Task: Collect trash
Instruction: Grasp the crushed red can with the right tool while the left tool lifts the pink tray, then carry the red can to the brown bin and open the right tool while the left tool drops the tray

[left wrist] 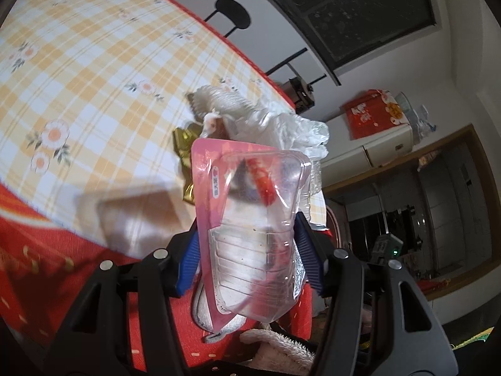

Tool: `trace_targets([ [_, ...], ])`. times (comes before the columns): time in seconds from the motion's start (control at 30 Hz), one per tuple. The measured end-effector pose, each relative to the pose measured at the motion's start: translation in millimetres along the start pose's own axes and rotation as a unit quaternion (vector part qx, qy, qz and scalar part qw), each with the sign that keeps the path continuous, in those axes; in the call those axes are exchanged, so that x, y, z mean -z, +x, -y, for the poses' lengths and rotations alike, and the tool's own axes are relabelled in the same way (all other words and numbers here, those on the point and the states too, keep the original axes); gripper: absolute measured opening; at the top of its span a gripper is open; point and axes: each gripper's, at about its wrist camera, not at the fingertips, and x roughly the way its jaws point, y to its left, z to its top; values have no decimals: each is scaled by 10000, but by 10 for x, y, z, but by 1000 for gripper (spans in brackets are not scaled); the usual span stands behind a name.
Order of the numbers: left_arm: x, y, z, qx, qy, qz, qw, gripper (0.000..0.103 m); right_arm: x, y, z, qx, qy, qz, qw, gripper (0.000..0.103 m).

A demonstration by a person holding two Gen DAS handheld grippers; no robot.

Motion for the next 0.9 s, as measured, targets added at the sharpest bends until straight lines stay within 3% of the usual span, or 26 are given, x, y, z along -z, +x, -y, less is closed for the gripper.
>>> trace_targets([
  [0.47,-378,165,247,715,865,-533,9923,57,181,-868,-190,922,343,972,9904,7],
  [0.7,-349,318,577,805,1036,-561,9898,57,145,-1200,126,922,535,1297,9858,7],
  [0.9,-228,576,967,721,968,-303,9922,57,15,-1298,626,690,412,1190,9896,7],
])
